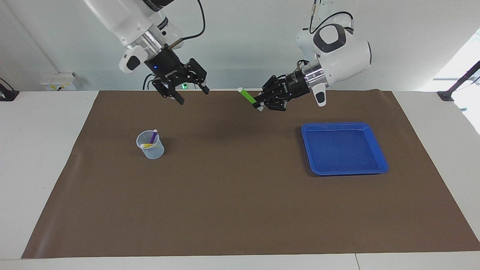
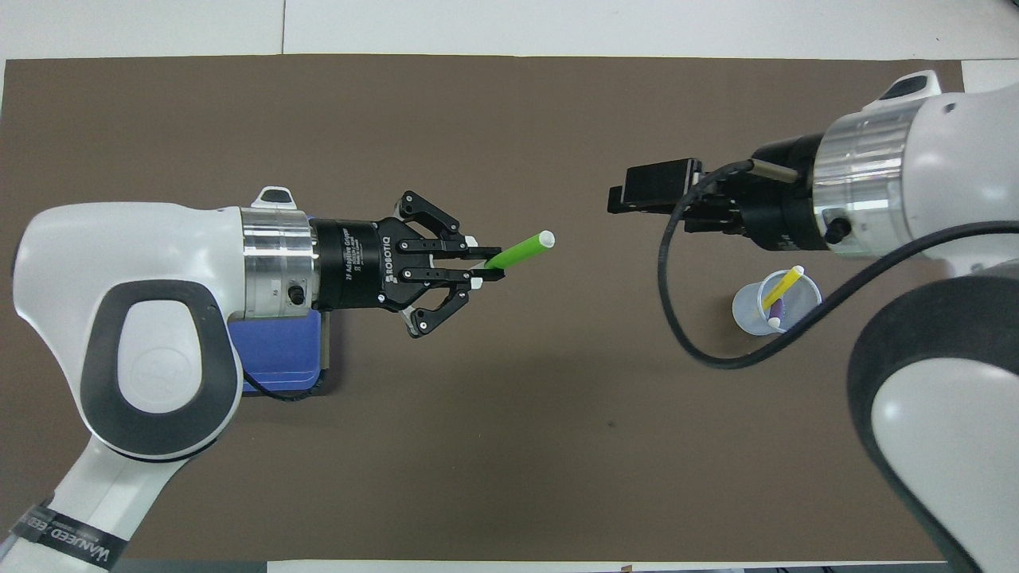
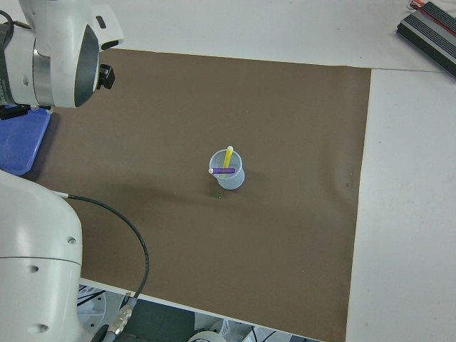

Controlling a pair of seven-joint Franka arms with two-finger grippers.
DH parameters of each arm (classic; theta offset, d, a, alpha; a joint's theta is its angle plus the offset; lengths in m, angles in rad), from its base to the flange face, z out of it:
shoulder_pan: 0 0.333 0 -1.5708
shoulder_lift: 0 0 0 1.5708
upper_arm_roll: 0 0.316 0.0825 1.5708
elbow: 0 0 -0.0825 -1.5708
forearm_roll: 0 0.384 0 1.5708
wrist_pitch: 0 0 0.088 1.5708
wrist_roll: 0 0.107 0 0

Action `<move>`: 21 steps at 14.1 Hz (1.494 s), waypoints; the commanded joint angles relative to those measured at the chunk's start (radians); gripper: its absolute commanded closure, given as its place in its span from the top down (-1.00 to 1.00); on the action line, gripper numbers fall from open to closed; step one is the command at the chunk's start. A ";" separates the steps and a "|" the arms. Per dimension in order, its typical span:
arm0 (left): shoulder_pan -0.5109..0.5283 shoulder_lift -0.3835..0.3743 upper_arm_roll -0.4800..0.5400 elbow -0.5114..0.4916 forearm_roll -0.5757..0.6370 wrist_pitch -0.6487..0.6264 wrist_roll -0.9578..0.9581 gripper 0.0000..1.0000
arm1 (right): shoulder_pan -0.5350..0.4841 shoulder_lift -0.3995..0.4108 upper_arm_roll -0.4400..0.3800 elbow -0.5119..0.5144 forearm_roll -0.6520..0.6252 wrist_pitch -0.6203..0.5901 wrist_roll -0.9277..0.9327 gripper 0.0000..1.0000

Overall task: Transfer and insert pens with both arms
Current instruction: 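Lift the green pen with the left gripper while the right gripper approaches, then grasp the green pen with the right gripper, open the left gripper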

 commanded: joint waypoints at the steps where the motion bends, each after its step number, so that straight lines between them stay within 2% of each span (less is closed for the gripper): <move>1: -0.050 -0.064 0.012 -0.090 -0.060 0.088 -0.008 -1.00 | -0.010 -0.013 0.034 -0.040 0.026 0.020 0.001 1.00; 10: -0.074 -0.083 0.012 -0.121 -0.117 0.131 -0.008 -1.00 | -0.008 -0.025 0.054 -0.044 -0.010 -0.001 -0.025 0.99; 11: -0.082 -0.083 0.012 -0.123 -0.123 0.140 -0.008 -1.00 | -0.007 -0.025 0.062 -0.044 -0.014 -0.001 -0.025 0.85; 12: -0.088 -0.084 0.012 -0.124 -0.125 0.151 -0.008 -1.00 | -0.008 -0.025 0.070 -0.044 -0.026 -0.001 -0.026 0.51; 13: -0.088 -0.084 0.012 -0.130 -0.126 0.154 -0.008 -1.00 | -0.008 -0.025 0.070 -0.044 -0.036 -0.001 -0.025 0.29; 14: -0.088 -0.084 0.012 -0.130 -0.131 0.157 -0.008 -1.00 | -0.008 -0.025 0.070 -0.046 -0.036 -0.003 -0.025 0.22; 18: -0.088 -0.084 0.012 -0.130 -0.149 0.160 -0.008 -1.00 | -0.008 -0.025 0.074 -0.046 -0.042 -0.020 -0.026 -0.77; 19: -0.088 -0.084 0.012 -0.130 -0.157 0.162 -0.008 -1.00 | -0.008 -0.027 0.074 -0.046 -0.045 -0.024 -0.028 -0.96; 21: -0.088 -0.084 0.012 -0.130 -0.159 0.174 -0.008 -1.00 | -0.008 -0.027 0.074 -0.044 -0.046 -0.040 -0.026 -1.00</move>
